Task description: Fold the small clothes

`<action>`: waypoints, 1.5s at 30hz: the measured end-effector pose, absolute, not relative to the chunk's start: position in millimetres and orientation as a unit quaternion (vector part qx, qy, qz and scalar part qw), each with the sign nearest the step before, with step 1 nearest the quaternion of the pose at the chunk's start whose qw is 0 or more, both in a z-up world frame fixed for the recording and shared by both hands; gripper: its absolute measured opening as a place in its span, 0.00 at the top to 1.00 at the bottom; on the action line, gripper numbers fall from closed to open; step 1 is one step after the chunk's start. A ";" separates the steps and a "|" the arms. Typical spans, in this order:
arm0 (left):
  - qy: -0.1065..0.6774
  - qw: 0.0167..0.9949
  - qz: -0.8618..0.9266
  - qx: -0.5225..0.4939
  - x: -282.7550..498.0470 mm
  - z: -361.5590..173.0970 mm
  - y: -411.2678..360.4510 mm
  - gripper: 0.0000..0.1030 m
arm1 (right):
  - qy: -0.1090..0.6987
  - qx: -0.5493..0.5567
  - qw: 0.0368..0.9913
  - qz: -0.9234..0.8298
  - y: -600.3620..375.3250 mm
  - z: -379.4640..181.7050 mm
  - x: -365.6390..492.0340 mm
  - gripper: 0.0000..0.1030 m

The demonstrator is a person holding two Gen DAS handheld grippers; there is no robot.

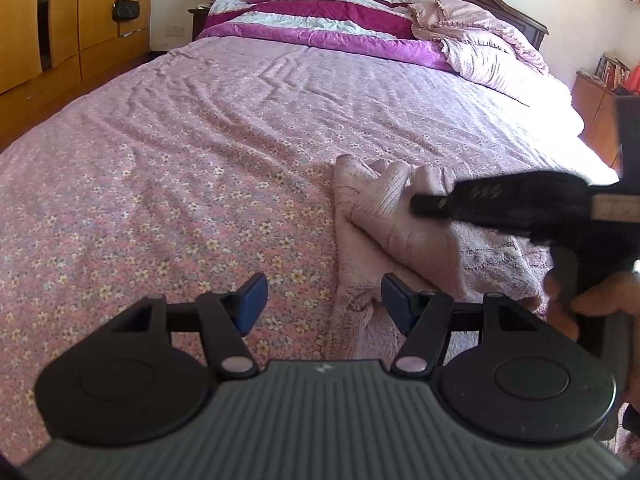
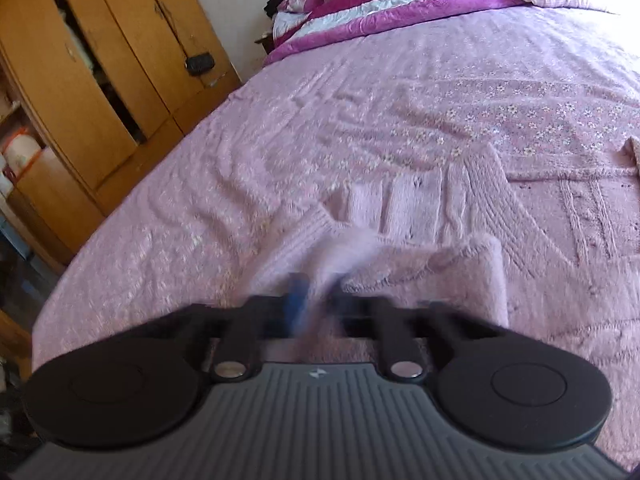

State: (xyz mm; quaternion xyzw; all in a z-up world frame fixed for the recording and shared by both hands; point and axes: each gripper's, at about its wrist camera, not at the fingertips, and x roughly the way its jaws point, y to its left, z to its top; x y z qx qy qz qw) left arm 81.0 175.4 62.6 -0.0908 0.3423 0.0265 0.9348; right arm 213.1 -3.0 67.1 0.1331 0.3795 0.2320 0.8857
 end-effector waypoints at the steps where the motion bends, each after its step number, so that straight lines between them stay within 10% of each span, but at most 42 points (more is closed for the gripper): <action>1: 0.341 0.935 0.024 -0.089 82.0 62.9 174.2 0.37 | 0.363 0.144 0.891 0.232 -9.6 71.5 210.4 0.92; 15: 0.332 0.942 -0.018 -0.037 127.4 61.3 132.6 0.37 | 0.131 0.004 0.988 0.087 -120.1 150.1 124.9 0.93; 27: 0.358 0.934 0.008 -0.004 138.6 39.2 120.9 0.37 | 0.244 -0.035 0.969 -0.017 -213.1 67.5 88.0 0.91; 34: 0.361 0.932 0.014 -0.003 139.1 36.9 119.4 0.35 | 0.289 0.084 0.953 -0.005 -247.5 44.4 64.7 0.47; 45: 0.367 0.930 0.023 -0.021 139.7 34.9 121.5 0.34 | 0.319 0.167 0.933 -0.002 -277.4 59.9 112.4 0.41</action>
